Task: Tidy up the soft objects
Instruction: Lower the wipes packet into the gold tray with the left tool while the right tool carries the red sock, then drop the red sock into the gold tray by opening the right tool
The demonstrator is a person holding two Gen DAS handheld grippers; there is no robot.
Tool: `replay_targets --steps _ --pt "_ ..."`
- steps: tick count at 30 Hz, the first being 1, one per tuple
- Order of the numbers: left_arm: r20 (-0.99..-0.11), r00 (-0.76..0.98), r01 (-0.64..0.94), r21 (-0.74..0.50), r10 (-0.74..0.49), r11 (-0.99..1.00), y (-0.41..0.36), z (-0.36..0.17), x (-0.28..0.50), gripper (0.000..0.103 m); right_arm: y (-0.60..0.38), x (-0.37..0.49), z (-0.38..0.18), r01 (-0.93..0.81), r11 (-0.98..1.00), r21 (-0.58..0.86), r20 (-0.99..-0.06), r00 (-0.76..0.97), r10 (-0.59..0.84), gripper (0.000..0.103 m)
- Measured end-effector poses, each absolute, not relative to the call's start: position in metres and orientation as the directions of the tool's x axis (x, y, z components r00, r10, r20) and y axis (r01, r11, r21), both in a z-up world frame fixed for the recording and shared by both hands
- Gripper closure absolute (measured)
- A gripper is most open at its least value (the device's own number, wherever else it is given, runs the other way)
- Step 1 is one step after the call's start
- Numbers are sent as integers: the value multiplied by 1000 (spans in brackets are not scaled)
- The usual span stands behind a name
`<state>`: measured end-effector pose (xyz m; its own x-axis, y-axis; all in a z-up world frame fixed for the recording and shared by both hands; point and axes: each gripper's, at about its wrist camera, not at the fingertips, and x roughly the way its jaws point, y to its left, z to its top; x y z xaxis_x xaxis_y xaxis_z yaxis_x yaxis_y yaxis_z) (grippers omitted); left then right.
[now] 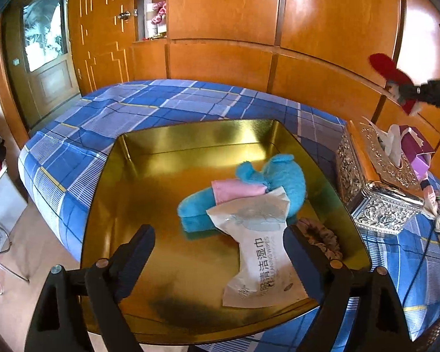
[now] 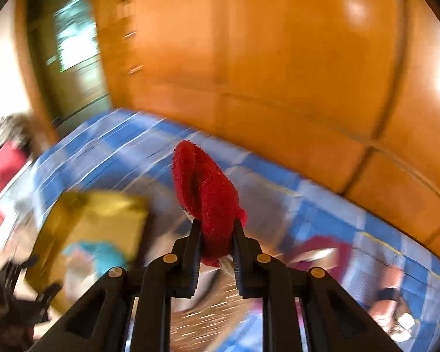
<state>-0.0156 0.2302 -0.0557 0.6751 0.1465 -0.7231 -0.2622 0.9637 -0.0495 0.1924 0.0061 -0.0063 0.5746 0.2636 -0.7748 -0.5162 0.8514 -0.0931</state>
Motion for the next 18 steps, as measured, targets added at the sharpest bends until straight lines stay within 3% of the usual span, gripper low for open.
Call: replay_targets --steps 8,14,18 --pt "-718 678 -278 -53 156 959 237 -54 -18 12 81 151 -64 -676 735 -46 -850 413 326 86" --pt "-717 678 -291 -62 160 955 240 -54 -18 9 119 162 -91 -663 749 2 -874 363 323 86" --pt "-724 672 -296 -70 156 952 243 -57 -17 9 136 181 -104 -614 789 6 -882 369 294 79"
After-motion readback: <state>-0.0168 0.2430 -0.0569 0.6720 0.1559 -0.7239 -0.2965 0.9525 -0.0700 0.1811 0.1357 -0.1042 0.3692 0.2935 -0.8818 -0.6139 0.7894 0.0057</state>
